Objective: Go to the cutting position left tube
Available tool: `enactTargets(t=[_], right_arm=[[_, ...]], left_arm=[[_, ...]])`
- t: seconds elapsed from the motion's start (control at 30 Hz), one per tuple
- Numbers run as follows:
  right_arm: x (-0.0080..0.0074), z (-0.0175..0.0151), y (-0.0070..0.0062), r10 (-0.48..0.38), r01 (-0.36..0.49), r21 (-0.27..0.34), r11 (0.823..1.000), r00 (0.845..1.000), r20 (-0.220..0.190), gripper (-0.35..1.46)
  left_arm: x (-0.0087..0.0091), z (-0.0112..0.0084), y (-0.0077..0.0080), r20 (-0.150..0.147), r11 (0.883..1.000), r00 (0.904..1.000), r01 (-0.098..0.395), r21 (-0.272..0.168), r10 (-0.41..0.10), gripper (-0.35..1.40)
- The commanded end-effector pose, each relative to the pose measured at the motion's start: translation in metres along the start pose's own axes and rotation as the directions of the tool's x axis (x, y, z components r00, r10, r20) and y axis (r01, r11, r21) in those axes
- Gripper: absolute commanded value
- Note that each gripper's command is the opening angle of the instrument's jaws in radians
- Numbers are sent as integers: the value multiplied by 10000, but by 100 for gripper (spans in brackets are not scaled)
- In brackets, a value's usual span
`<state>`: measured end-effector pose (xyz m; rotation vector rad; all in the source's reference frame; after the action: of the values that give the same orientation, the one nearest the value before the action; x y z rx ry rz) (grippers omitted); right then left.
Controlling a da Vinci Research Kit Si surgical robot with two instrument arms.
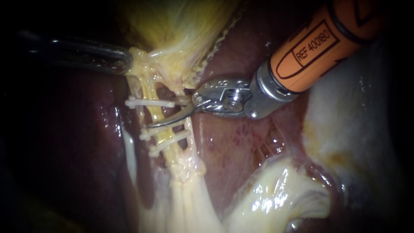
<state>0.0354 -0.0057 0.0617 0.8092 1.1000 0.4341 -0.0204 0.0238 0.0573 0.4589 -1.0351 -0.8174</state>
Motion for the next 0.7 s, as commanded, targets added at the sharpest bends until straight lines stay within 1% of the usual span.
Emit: enactTargets(t=[0.03, 0.13, 0.23, 0.37, 0.43, 0.57, 0.7], right_arm=[[0, 3, 0, 132, -131, 117, 9998, 9999, -96, 139], [-3, 8, -1, 328, -314, 526, 9981, 9991, -257, 139], [-11, 12, -3, 451, -425, 879, 9952, 9986, -284, 137], [-19, 18, -4, 530, -512, 1265, 9906, 9985, -104, 136], [-21, 22, -5, 504, -478, 1506, 9874, 9986, -133, 136], [-16, 29, -7, 629, -505, 2112, 9761, 9966, -524, 131], [-10, 40, -11, 721, -427, 2522, 9667, 9915, -1085, 129]], left_arm=[[0, 0, 0, 0, 10000, 10000, 1, -4, -1, -35], [1, 0, 1, -2, 10000, 10000, 0, 0, 0, -35], [1, -1, 1, -2, 10000, 10000, -1, 4, 1, -35], [1, -1, 1, 3, 10000, 10000, -1, -24, 1, -35], [1, -1, 1, 3, 10000, 10000, 0, -25, 0, -35], [0, -1, 1, 3, 10000, 10000, 1, -25, -1, -35], [0, 0, 1, 3, 10000, 10000, 0, -24, 0, -35]])
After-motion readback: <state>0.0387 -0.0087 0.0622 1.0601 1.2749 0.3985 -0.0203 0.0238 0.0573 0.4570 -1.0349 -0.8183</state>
